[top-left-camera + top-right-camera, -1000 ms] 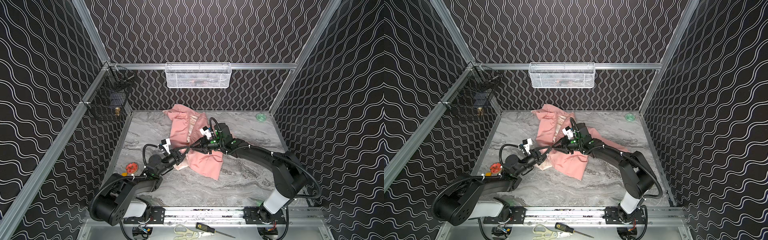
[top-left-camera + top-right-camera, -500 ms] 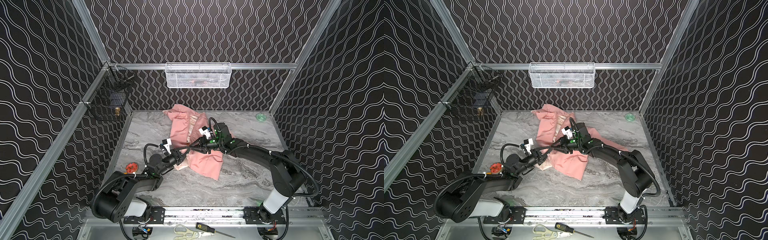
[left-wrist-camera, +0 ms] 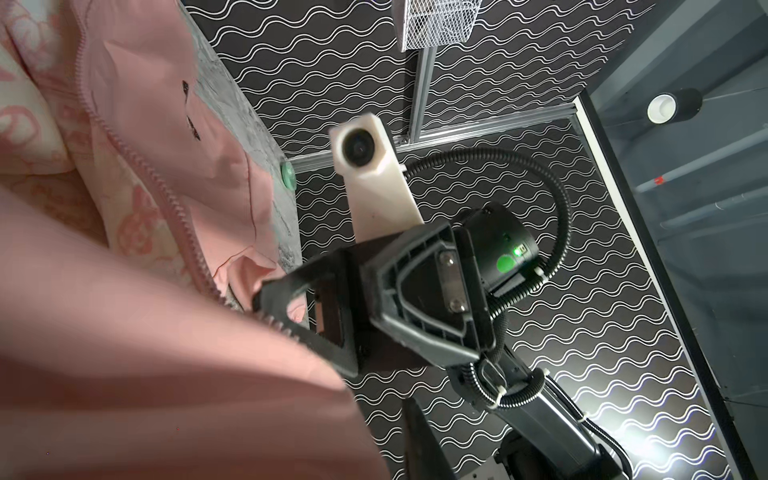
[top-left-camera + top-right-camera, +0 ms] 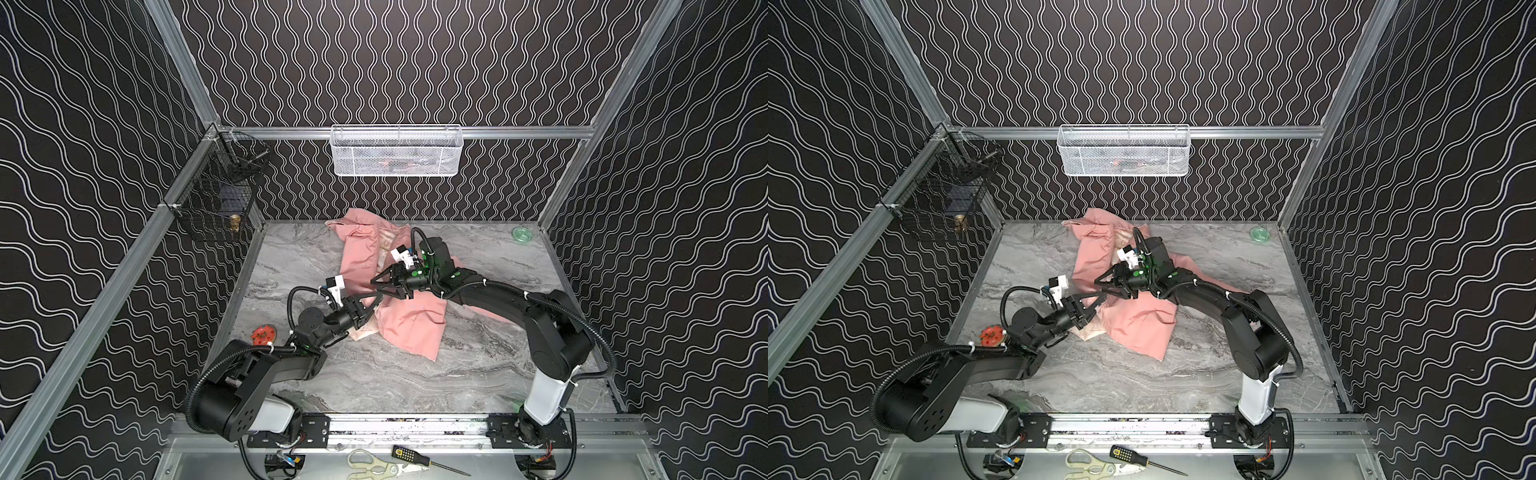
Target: Zip up the jacket
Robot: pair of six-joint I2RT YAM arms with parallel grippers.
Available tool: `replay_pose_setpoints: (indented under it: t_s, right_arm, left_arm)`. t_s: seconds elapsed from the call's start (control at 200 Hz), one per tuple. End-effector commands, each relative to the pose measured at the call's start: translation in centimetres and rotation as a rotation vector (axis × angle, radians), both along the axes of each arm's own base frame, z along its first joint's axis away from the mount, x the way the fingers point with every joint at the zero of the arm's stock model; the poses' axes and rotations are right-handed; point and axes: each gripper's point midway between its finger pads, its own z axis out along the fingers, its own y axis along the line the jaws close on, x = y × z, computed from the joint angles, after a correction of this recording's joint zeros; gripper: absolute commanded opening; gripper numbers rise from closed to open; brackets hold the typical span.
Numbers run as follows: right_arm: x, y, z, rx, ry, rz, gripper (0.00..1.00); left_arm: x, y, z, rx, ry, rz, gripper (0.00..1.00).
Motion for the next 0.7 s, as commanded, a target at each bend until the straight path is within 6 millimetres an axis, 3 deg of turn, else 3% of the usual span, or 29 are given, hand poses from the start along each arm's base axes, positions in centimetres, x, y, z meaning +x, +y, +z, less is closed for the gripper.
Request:
replay_pose_setpoints:
  t_s: [0.0, 0.305, 0.4, 0.696]
  right_arm:
    - [-0.1, 0.5, 0.5, 0.028, 0.007, 0.017, 0.42]
    - [-1.4, -0.6, -0.6, 0.004, 0.029, 0.018, 0.49]
    - [-1.4, -0.2, -0.2, 0.021, 0.032, 0.031, 0.42]
    - [-1.8, -0.5, 2.3, 0.076, -0.013, 0.022, 0.37]
  left_arm:
    - [-0.3, -0.2, 1.3, -0.018, -0.037, -0.022, 0.27]
    - [0.0, -0.5, 1.4, -0.018, -0.040, -0.031, 0.27]
    - [-0.1, -0.5, 1.3, -0.017, -0.038, -0.033, 0.27]
    - [-0.3, -0.2, 1.6, -0.021, -0.045, -0.025, 0.27]
